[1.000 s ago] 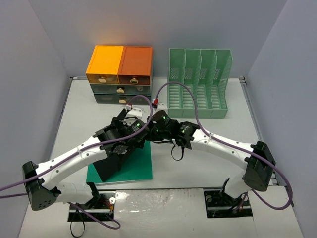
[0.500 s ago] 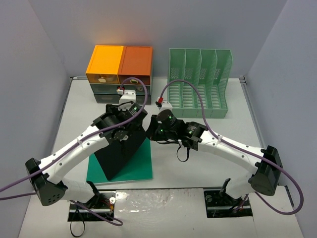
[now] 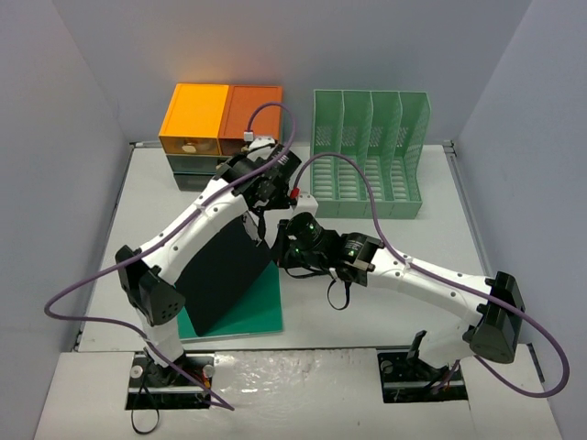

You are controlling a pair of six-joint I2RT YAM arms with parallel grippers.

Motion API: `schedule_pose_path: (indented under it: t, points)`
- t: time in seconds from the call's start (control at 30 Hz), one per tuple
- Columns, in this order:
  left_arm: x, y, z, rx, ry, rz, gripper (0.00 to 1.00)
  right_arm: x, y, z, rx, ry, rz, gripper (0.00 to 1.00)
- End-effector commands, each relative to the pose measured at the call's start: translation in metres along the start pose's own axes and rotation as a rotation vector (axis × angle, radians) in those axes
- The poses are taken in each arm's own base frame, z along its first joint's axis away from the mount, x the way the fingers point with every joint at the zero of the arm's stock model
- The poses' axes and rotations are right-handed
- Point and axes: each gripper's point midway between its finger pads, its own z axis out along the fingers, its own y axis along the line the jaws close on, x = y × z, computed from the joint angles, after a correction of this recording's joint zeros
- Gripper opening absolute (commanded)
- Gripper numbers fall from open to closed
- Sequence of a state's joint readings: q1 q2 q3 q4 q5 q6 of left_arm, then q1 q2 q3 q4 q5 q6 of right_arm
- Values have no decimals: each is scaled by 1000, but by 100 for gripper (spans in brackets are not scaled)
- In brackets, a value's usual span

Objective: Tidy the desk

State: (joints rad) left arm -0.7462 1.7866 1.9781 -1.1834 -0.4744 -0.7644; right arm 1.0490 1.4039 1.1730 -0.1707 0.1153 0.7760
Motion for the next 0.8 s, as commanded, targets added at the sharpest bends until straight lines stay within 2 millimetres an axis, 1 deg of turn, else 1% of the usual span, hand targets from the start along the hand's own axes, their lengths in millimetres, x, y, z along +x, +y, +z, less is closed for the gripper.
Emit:
schedule_pose_path:
  t: [0.0,0.2,0.37,0.43,0.47,0.57,0.77]
  points:
    - [9,10,-17,-6,76,-20,80,-24,10,-15,-22,-100,-12,0]
    - [27,25,-20,-47,124,-16,79,-28,11,-14,-16,-109,-24,0]
    - [46,32,-21,-65,175,-22,77,-26,11,-9,-9,-102,-35,0]
    - [53,29,-20,-58,193,-42,73,-26,12,-8,-8,-103,-36,0]
    - [54,28,-20,-58,195,-44,73,-26,12,-8,-8,-103,-36,0]
    - [65,20,-15,-44,224,-60,67,-26,14,-8,-12,-104,-40,0]
    - [69,4,-4,-49,235,-51,51,-28,15,-10,-14,-112,-42,0]
